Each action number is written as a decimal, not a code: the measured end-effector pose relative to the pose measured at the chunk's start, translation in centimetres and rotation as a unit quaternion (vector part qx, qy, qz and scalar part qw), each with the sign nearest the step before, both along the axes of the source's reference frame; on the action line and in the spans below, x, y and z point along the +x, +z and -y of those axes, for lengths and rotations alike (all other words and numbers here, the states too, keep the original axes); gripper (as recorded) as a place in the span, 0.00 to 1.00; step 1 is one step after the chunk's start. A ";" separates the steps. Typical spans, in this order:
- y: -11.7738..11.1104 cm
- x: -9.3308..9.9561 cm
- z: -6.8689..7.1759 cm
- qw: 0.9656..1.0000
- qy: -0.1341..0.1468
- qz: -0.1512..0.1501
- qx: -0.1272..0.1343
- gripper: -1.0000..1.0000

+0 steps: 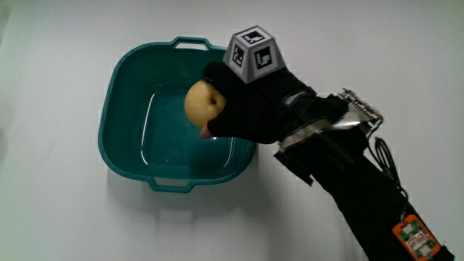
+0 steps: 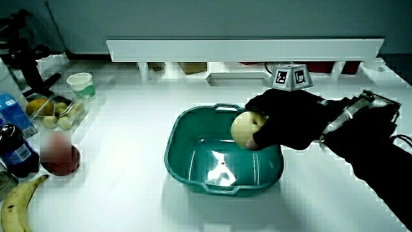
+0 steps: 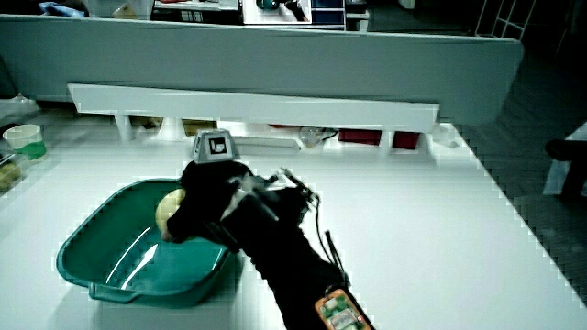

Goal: Place pear into plate

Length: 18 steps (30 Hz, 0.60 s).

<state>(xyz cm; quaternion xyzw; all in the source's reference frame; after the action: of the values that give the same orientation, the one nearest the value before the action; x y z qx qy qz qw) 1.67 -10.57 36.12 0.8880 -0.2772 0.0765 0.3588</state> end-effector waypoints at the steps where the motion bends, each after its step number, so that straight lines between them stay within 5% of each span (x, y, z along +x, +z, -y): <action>1: 0.4 -0.3 -0.1 1.000 0.000 -0.008 0.003 0.50; 2: 0.3 -0.6 -0.3 0.999 -0.012 0.040 -0.024 0.50; 3: 1.1 -0.8 -0.3 1.000 -0.017 0.007 -0.021 0.50; 7: 2.7 -1.9 -0.8 0.999 -0.013 -0.030 -0.010 0.50; 18: 6.5 -3.7 -2.1 0.995 -0.035 -0.081 -0.042 0.50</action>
<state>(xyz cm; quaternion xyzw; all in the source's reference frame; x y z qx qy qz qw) -2.03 -8.46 42.61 0.8651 -0.2747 0.0030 0.4197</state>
